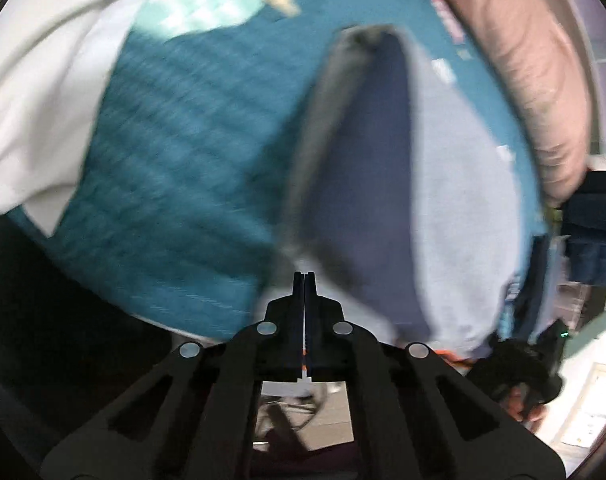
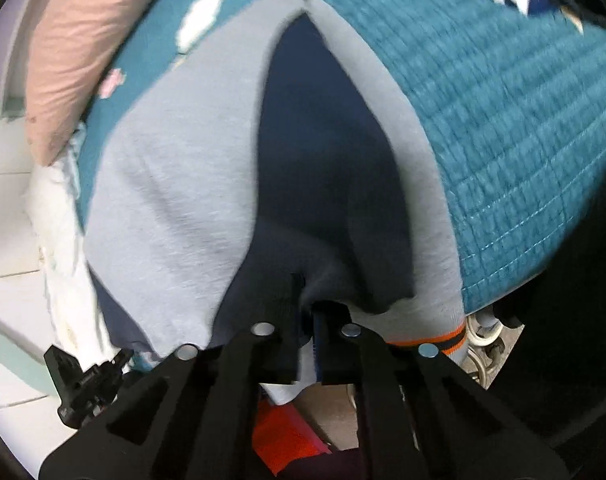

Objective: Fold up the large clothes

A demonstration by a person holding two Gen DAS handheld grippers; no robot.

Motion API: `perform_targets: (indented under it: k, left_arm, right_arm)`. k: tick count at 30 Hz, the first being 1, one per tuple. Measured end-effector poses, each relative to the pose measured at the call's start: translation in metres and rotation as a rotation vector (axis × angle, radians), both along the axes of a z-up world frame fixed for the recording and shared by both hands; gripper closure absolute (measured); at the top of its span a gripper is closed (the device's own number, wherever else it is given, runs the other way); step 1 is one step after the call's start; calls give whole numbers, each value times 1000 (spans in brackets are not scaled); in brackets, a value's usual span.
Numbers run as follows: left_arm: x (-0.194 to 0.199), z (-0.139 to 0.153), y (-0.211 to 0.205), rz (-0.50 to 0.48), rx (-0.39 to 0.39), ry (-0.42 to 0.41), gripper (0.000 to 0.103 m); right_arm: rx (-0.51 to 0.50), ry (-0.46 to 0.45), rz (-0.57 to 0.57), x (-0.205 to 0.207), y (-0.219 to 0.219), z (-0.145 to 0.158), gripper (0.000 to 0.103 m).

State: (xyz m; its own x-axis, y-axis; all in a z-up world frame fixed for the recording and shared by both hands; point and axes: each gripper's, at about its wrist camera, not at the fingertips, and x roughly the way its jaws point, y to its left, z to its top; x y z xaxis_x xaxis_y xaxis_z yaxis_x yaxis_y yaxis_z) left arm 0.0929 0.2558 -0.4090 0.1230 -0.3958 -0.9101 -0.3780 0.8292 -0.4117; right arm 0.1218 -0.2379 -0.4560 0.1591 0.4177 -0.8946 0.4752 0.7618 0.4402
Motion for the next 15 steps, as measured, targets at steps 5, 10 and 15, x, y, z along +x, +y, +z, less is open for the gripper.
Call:
perform_targets:
  k: [5,10,15]
  left_arm:
    - [-21,10,8,-20,-58,-41,103]
    - [-15,46,-13,-56,5,-142,38]
    - [10,61,-62,-162,36,-207,35]
  right_arm:
    - [-42,61,32,-5,-4,16,74]
    - [-245,-62,37,-10,-4,76,68]
    - [-243,-263,140,1,27,111,68]
